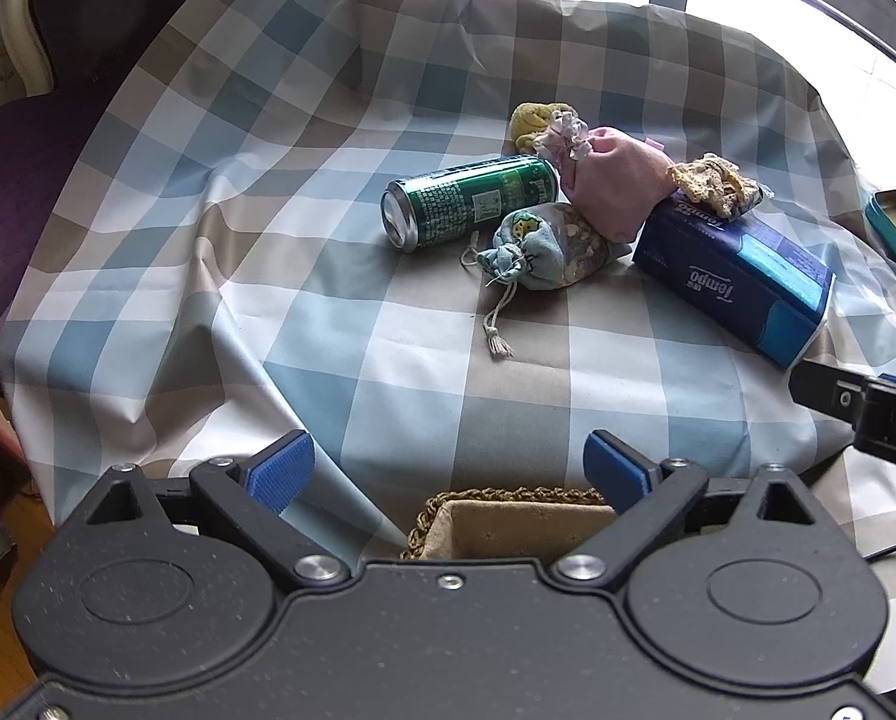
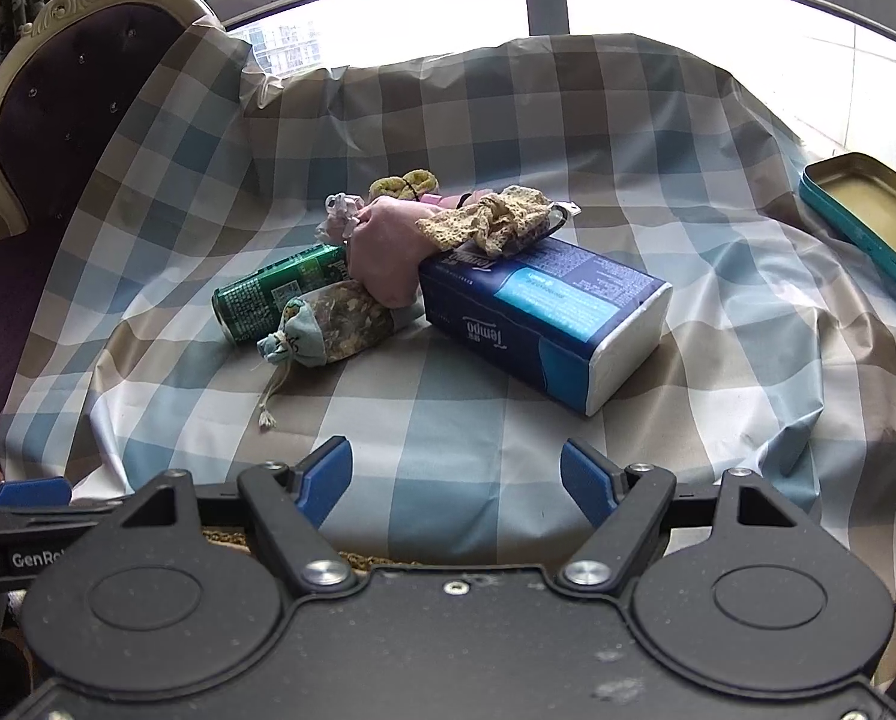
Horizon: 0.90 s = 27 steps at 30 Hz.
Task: Organize soft objects
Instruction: 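Withdraw both tools from the basket back toward the remaining pile, then grasp the lace cloth with the right tool while the left tool reaches the pink pouch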
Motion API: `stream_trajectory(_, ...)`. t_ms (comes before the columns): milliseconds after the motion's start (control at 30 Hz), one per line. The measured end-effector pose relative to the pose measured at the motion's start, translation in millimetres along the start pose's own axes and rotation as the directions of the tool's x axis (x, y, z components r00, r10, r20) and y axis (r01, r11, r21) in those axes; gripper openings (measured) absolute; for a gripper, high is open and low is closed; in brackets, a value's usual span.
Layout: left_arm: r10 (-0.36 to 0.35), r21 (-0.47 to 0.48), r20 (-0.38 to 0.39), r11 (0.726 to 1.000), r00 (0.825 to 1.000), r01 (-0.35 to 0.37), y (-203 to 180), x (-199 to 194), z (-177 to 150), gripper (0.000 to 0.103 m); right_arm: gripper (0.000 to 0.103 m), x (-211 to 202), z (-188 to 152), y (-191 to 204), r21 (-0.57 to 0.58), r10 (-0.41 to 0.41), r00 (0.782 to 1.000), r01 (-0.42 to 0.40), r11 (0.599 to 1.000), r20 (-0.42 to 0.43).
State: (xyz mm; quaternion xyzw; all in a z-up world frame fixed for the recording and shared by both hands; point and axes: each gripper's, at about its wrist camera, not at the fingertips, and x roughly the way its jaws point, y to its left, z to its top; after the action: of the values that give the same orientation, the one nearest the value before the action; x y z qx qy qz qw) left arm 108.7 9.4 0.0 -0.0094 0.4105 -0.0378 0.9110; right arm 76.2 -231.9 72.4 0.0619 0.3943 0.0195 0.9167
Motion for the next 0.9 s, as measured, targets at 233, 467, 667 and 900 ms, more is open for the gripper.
stream_trajectory(233, -0.001, 0.016, -0.02, 1.0, 1.0, 0.001, -4, 20, 13, 0.093, 0.078, 25, 25, -4, 0.01, -0.008, 1.0, 0.008, 1.0, 0.024)
stream_trajectory(467, 0.005, 0.032, -0.032, 0.999, 0.999, -0.004, -7, 38, 26, 0.093, 0.079, 51, 53, -12, 0.049, -0.022, 0.998, 0.019, 0.999, 0.058)
stream_trajectory(667, 0.005, 0.054, -0.033, 0.999, 0.999, -0.003, -12, 52, 35, 0.093, 0.081, 77, 81, -19, 0.103, -0.045, 0.994, 0.035, 0.994, 0.096)
stream_trajectory(900, 0.002, 0.066, -0.039, 0.998, 0.999, 0.001, -14, 63, 39, 0.093, 0.087, 116, 111, -26, 0.168, -0.085, 0.991, 0.067, 0.983, 0.101)
